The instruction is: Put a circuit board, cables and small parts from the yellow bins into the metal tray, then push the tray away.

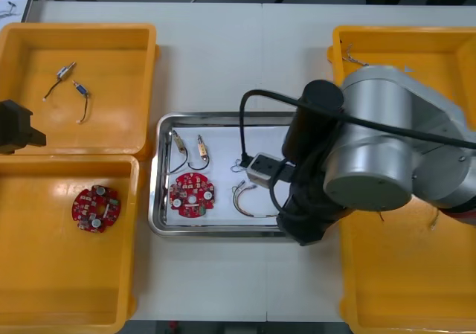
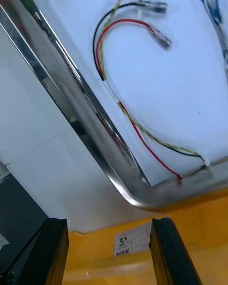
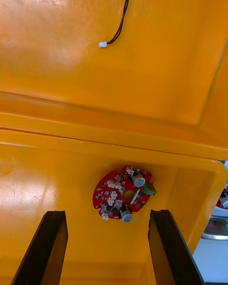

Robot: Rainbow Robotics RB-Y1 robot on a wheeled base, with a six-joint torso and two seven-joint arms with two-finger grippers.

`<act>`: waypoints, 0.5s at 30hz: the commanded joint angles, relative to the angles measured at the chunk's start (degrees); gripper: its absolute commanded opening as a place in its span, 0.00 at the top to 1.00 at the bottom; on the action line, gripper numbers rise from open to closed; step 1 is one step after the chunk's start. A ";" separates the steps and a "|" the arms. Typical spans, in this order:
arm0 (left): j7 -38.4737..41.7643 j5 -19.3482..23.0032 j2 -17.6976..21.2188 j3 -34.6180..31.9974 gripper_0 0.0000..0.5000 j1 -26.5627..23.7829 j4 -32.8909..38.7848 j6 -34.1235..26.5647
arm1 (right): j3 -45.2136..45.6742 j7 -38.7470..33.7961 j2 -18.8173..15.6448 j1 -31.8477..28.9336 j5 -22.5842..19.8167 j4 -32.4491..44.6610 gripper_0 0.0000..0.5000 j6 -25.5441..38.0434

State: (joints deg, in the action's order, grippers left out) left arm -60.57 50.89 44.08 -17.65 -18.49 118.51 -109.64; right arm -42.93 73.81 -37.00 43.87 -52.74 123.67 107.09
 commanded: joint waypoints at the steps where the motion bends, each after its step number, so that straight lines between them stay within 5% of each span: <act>1: -2.54 -0.27 2.41 -1.33 0.00 1.26 1.81 -0.36 | -6.73 4.15 2.90 3.50 3.26 -0.89 0.00 -3.02; 15: -7.99 -1.23 3.38 -1.24 0.00 1.52 2.08 -0.36 | -17.28 8.02 9.14 7.90 8.09 -8.98 0.00 -11.37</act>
State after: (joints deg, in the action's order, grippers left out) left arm -62.23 50.40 44.69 -17.65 -18.36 118.63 -109.64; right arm -58.01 79.11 -30.46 48.66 -45.22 115.79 97.06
